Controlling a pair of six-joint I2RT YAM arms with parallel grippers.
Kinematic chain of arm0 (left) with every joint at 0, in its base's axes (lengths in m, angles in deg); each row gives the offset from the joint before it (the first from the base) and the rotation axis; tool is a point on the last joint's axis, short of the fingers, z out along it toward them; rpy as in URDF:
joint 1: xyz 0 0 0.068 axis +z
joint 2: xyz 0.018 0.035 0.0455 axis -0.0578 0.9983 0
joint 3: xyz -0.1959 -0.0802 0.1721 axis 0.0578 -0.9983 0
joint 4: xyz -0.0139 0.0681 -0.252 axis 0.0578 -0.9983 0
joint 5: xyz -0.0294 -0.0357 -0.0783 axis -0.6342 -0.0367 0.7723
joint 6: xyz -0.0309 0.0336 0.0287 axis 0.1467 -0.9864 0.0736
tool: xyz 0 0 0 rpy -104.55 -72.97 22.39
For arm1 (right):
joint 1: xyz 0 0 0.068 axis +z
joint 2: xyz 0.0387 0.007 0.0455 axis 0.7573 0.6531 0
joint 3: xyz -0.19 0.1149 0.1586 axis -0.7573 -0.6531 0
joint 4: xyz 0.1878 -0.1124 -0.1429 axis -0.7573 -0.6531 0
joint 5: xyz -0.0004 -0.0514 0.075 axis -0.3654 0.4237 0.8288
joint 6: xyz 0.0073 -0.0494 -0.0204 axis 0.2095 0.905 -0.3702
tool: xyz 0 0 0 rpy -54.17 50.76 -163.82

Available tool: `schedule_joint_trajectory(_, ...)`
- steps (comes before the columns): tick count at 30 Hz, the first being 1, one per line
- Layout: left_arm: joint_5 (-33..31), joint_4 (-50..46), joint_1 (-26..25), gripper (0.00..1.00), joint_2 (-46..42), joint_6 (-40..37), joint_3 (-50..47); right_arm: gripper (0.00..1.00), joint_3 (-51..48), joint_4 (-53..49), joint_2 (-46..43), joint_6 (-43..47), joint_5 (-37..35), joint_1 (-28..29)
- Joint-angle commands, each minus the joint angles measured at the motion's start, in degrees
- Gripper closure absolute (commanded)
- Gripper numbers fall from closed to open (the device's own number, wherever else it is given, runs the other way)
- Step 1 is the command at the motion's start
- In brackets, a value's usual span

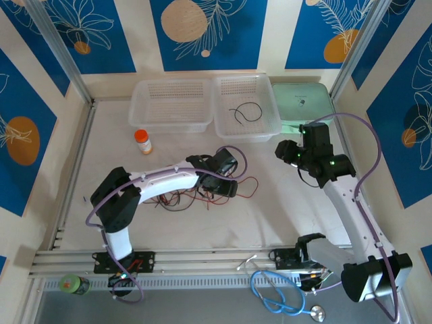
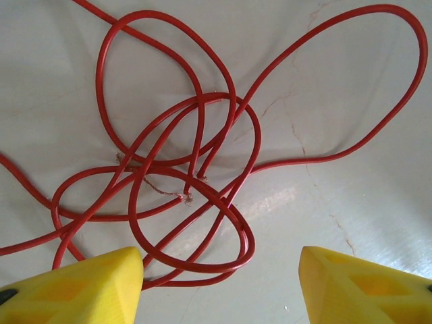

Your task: Untangle the cables

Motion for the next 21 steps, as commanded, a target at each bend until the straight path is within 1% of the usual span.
schedule_joint_trajectory(1,1.6,-2.9,0.3,0.38,1.7,1.8,1.3,0.57,-0.8,-1.0,-1.0,-0.8,0.4,-0.6)
schedule_joint_trajectory(7,2.4,-0.1,0.7,0.4,4.0,2.4,2.0,0.57,-1.3,-1.4,-2.0,-0.6,0.4,-0.9)
schedule_joint_trajectory(13,1.1,0.4,1.0,0.47,4.5,2.2,3.3,0.57,-1.7,-2.4,-3.7,-0.3,0.2,-1.6)
schedule_joint_trajectory(16,1.0,-0.2,1.0,0.49,4.4,2.2,3.8,0.57,-1.7,-2.7,-4.3,-0.2,0.2,-2.1)
schedule_joint_trajectory(18,1.0,-0.9,1.1,0.48,4.1,2.2,3.8,0.57,-1.8,-2.8,-4.5,-0.1,0.4,-2.3)
schedule_joint_trajectory(19,1.1,-1.2,1.0,0.46,4.0,2.2,3.7,0.57,-1.8,-2.8,-4.6,-0.1,0.6,-2.4)
schedule_joint_trajectory(21,1.2,-1.5,1.1,0.38,3.6,2.4,3.2,0.57,-2.0,-2.7,-4.6,-0.2,1.0,-2.4)
